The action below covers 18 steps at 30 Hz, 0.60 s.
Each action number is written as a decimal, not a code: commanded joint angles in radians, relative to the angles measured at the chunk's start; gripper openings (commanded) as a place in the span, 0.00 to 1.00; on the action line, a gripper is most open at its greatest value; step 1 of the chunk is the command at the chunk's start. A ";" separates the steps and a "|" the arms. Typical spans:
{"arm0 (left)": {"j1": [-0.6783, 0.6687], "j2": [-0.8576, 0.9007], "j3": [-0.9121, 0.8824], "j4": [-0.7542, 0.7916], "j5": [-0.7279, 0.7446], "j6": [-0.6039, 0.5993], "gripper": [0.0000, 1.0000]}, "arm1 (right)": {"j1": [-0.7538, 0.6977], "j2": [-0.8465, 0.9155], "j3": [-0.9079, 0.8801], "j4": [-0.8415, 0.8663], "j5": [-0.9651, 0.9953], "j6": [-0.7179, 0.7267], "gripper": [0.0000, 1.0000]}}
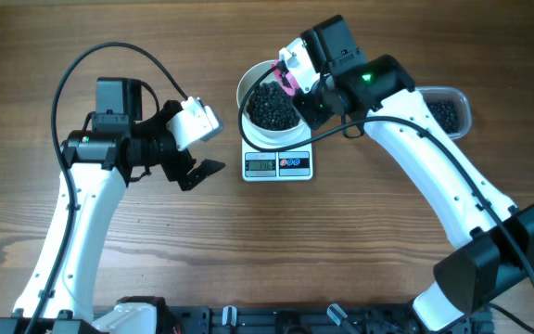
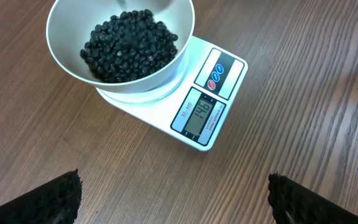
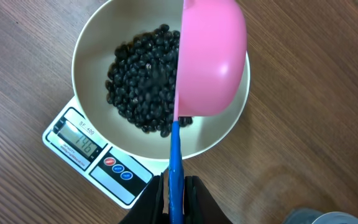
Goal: Scoop item into bowl and weigh 150g on scale
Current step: 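Move the scoop over the white bowl and tip beans in, then bring the scoop back right and dip it into the bean tub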
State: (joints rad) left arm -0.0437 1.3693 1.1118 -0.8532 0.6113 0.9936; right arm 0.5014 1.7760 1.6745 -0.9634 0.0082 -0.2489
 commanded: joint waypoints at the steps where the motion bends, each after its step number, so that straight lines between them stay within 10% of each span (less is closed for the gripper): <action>1: 0.005 0.006 -0.002 -0.001 0.004 0.021 1.00 | -0.005 -0.016 0.023 0.003 -0.049 -0.006 0.04; 18: 0.005 0.006 -0.002 -0.001 0.004 0.021 1.00 | -0.336 -0.016 0.023 -0.087 -0.713 0.047 0.04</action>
State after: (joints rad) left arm -0.0437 1.3693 1.1114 -0.8532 0.6113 0.9936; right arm 0.1913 1.7760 1.6745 -1.0447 -0.5777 -0.2089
